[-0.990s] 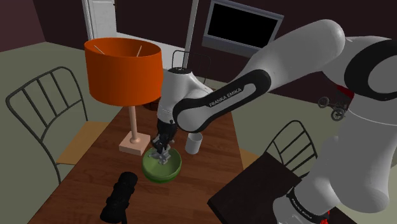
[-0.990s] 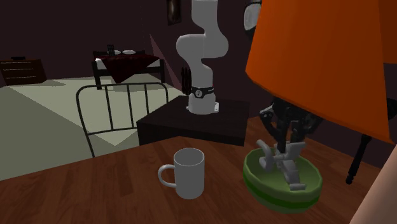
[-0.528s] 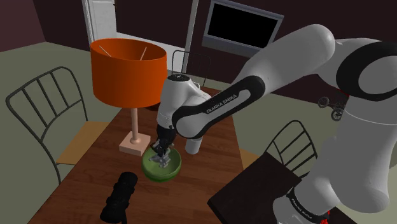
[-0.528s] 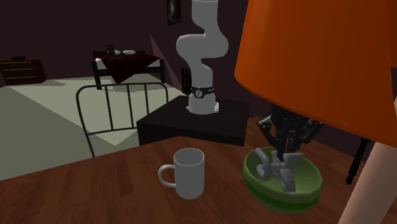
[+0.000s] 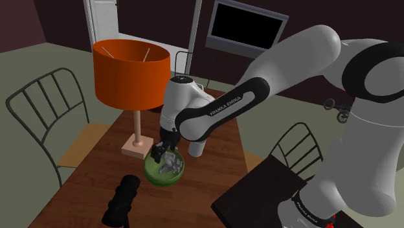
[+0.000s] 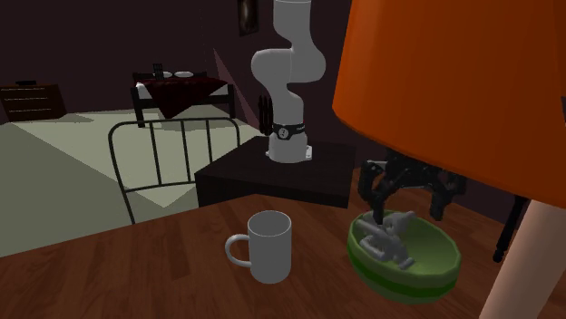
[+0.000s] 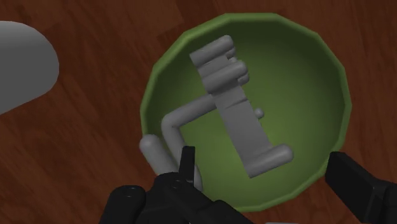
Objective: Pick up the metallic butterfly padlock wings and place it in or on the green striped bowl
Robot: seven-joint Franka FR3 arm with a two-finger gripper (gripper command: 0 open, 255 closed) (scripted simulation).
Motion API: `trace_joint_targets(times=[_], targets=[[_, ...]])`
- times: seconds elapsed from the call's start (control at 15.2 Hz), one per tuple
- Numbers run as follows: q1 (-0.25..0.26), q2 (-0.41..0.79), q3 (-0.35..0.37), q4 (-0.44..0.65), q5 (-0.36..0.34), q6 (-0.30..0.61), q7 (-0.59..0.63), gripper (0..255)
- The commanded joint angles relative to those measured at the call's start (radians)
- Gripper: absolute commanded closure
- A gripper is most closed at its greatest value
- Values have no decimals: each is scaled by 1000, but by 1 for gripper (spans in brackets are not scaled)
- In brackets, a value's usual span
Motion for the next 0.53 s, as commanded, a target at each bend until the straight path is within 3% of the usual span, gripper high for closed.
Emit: trace_joint_targets(times=[0.0,0.26,0.46], targets=[[0,0,0,4,-1,0,0,0],[-11,-92,6,18,17,-105,-12,0],[-11,-92,6,18,17,-105,-12,0]])
